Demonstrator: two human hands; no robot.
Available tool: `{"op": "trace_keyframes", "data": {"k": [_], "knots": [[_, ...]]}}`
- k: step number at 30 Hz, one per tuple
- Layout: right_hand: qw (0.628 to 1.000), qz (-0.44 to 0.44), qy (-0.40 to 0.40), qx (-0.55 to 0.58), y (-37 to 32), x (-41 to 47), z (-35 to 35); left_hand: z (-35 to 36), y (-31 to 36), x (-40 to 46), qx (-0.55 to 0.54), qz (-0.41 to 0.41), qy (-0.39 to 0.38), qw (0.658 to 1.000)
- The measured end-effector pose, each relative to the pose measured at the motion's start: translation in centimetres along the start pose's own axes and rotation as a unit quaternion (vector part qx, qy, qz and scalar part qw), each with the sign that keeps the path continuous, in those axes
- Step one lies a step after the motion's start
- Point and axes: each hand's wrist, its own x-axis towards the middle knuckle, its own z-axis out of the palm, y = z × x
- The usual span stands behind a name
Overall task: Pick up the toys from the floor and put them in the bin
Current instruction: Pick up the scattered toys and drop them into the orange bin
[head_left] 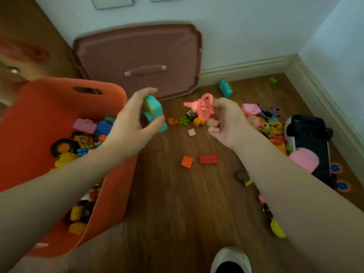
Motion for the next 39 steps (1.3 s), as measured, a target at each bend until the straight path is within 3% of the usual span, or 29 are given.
{"op": "trace_keyframes", "data": {"k": [3, 5, 7, 11, 13, 16, 18, 20, 24, 27, 30, 33, 36, 39], "knots": [[0.994, -0.050, -0.091, -0.034, -0.6, -2.2, 5.1, -4.8, -1.3, -1.7, 0.010, -0.021, 0.082, 0.996], [0.987, -0.052, -0.139, -0.064, 0.1, -3.5, 9.6, -7.6, -2.9, -2.8, 0.091, -0.045, 0.106, 0.989], [0.985, -0.045, -0.144, -0.088, 0.8, -3.9, 12.2, -8.0, -5.0, -2.6, 0.171, -0.118, 0.052, 0.977], [0.974, -0.004, -0.129, -0.186, 2.8, -4.5, 16.7, -8.9, -9.6, -4.0, 0.292, -0.268, -0.151, 0.906], [0.973, 0.032, -0.142, -0.180, 3.7, -4.5, 18.1, -9.6, -10.3, -4.6, 0.288, -0.285, -0.130, 0.905], [0.971, 0.045, -0.147, -0.182, 4.3, -4.1, 18.4, -10.3, -9.3, -4.7, 0.254, -0.223, -0.025, 0.941], [0.973, 0.022, -0.117, -0.200, 4.2, -3.8, 18.1, -10.5, -8.3, -4.8, 0.214, -0.125, 0.055, 0.967], [0.978, -0.017, -0.085, -0.190, 3.7, -3.6, 17.2, -10.1, -7.1, -4.9, 0.169, -0.020, 0.088, 0.981], [0.990, -0.048, -0.060, -0.122, 2.3, -2.7, 14.1, -7.3, -4.7, -4.9, 0.122, 0.105, 0.039, 0.986], [0.982, -0.056, 0.017, -0.182, 2.3, -1.5, 10.3, -4.4, -3.3, -4.7, 0.122, 0.151, -0.028, 0.981], [0.948, -0.074, 0.096, -0.295, 3.9, 0.7, 4.9, -1.4, -2.1, -4.4, 0.115, 0.160, -0.083, 0.977], [0.877, -0.068, 0.142, -0.453, 5.8, 3.1, -1.1, 2.4, -1.4, -3.9, 0.075, 0.086, -0.114, 0.987], [0.804, -0.066, 0.102, -0.581, 7.3, 4.3, -5.4, 6.1, -1.8, -3.6, 0.088, 0.022, -0.166, 0.982], [0.719, -0.071, -0.006, -0.691, 8.6, 5.8, -7.6, 9.5, -3.3, -2.9, 0.130, -0.058, -0.230, 0.963]]}}
